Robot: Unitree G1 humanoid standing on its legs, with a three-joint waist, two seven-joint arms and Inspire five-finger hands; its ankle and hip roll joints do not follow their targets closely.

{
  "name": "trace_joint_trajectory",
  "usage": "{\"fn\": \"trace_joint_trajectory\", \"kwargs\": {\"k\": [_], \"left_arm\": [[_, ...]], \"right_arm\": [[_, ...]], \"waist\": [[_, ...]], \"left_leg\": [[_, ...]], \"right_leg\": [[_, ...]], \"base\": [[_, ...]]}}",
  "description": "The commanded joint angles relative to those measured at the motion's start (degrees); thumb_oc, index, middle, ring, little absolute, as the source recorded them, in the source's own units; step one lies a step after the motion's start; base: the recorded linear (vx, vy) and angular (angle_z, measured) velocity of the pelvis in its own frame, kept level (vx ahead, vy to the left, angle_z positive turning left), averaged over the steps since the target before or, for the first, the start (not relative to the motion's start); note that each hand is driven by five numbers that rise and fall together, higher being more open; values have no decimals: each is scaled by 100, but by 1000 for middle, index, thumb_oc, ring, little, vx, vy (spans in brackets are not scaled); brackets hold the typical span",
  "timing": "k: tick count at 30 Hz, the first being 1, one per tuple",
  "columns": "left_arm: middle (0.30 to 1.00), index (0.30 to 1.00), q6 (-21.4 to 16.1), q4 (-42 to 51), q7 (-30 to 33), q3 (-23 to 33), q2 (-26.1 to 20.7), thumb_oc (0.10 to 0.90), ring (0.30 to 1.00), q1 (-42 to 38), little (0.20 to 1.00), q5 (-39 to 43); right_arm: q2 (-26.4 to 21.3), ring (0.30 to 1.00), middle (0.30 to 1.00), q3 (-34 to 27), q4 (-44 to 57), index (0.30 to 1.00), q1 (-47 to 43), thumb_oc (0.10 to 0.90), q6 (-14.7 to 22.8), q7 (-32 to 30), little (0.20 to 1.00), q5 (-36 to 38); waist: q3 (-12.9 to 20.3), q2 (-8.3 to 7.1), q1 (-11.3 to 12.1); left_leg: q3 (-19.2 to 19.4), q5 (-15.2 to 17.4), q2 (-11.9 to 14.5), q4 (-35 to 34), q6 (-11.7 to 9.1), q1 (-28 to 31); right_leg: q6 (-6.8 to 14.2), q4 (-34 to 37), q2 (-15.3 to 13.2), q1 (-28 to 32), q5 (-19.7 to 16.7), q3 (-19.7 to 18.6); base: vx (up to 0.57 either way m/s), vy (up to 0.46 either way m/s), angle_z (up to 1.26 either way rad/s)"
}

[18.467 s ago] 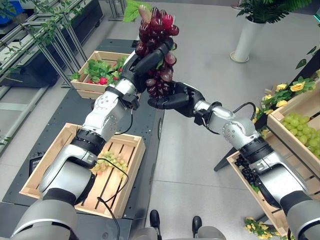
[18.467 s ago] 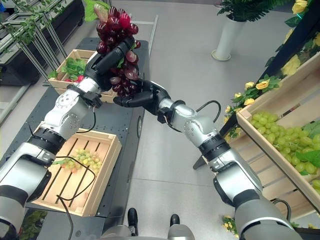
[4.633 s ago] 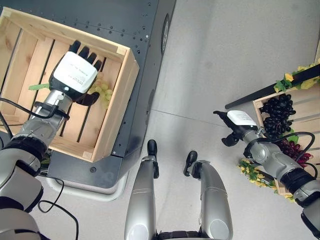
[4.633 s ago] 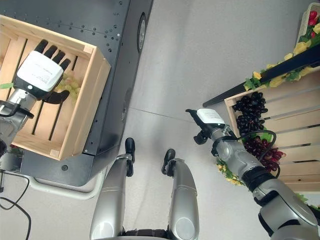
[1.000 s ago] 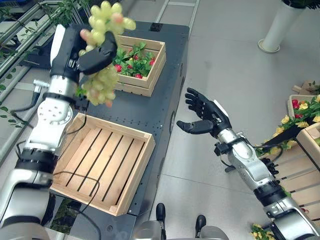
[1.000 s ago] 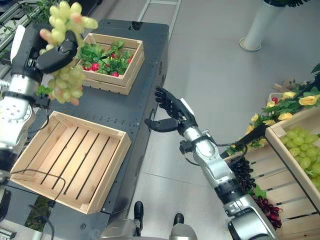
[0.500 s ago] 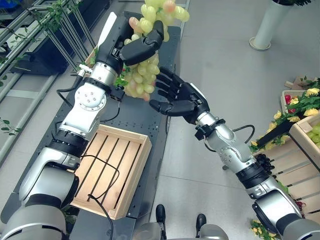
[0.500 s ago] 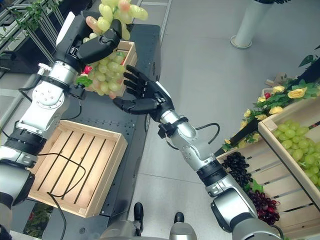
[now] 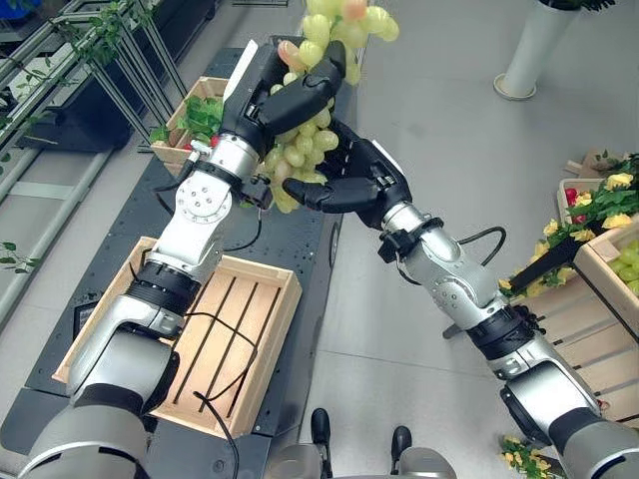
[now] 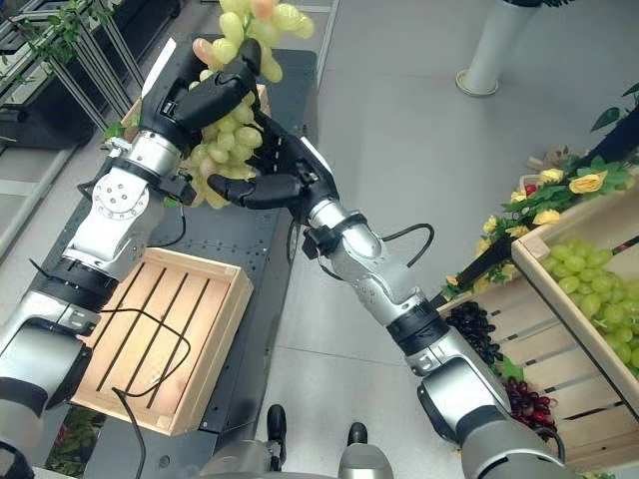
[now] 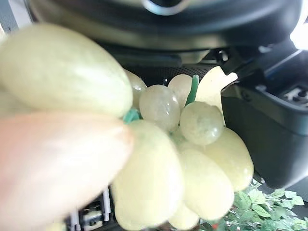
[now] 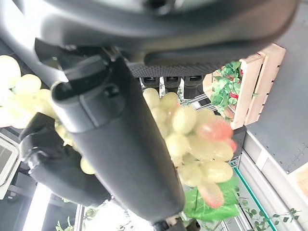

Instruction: Pick up the fruits from the basket on one side to the basket on the other side

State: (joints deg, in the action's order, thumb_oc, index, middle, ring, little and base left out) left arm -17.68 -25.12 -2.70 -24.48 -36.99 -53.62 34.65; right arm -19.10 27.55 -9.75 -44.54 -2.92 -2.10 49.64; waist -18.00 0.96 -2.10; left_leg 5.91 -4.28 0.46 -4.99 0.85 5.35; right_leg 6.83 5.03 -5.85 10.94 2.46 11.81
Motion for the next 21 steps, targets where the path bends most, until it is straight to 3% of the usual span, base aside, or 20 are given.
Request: {"fn": "trace_joint_trajectory", "kwargs": {"k": [1,13,18,20,21], "left_arm": [[300,300,-538,-716,-91,-130,487,400,300,-909,300,240],[300,300,-598,-733,-492,-126,736,400,300,-868,300,673],[300,300,-504,-515,-568,-165,817,400,300,-866,300,585],[300,300,-488,-500,-579,-185,823,400,300,-883,300,596],[300,300,-487,-505,-576,-186,825,400,300,-883,300,598]], "right_arm": [[688,900,900,79,-135,900,-541,800,580,-138,900,237],[852,900,900,184,-488,900,-846,800,435,-372,900,264],[926,900,900,175,-706,900,-939,800,554,-408,900,390],[930,300,300,158,-748,300,-1000,400,649,-401,300,499],[930,300,300,153,-748,300,-1013,400,676,-394,300,526]], "waist": [[1627,105,6],[1664,66,67],[1654,54,129],[1653,43,151],[1656,39,157]], "left_leg": [[-161,657,-8,-1,-297,101],[-186,661,0,-1,-298,129],[-255,657,-4,-1,-299,106],[-282,652,-5,-1,-300,97],[-289,649,-6,-1,-299,95]], "right_leg": [[-405,-4,301,-315,-21,-81],[-418,-3,296,-287,-17,-67],[-428,-3,299,-282,-13,-6],[-428,-3,295,-278,-10,14],[-428,-3,294,-276,-10,19]], "base": [[-9,-5,-7],[-3,-3,-2],[0,0,0],[0,0,0],[0,0,0]]}}
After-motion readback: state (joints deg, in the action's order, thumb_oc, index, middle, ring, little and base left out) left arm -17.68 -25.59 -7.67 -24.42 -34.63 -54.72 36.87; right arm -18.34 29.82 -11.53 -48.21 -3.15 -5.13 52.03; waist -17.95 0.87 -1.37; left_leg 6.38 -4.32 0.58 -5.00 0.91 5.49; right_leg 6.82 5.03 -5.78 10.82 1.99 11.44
